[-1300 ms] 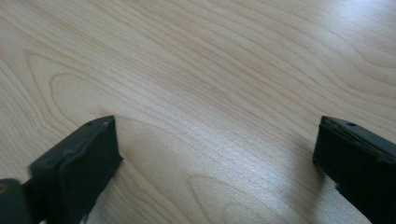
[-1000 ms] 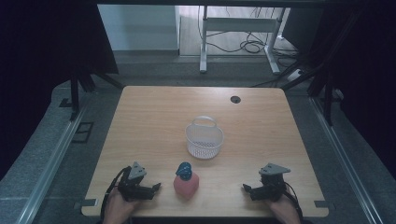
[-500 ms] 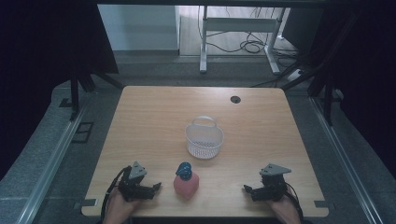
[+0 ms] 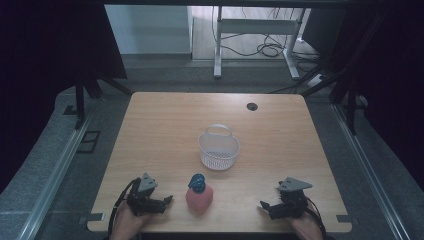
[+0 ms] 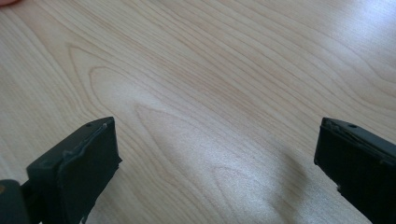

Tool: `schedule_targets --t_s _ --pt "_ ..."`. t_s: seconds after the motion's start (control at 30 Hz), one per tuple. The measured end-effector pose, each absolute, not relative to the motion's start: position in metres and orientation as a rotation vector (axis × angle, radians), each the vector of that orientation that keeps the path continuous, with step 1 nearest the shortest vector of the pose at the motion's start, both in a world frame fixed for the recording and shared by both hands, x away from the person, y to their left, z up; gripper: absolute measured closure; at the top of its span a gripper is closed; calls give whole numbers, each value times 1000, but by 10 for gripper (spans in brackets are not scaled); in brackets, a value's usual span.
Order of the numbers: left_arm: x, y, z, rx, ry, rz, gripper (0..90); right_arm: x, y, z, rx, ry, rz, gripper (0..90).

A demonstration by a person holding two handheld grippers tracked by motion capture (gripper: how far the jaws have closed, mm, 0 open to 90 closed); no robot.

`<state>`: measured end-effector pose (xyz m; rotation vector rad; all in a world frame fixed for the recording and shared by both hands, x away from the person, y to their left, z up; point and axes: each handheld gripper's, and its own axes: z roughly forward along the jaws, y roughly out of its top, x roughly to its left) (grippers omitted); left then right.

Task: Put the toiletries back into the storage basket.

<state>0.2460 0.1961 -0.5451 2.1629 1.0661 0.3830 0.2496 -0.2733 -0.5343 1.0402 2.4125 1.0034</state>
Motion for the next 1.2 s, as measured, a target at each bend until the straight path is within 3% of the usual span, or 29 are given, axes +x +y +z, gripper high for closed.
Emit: schedule_targets --t_s 1.2 --pt "246 196 -545 2162 1069 385 103 238 -254 -509 959 2443 1150 0"
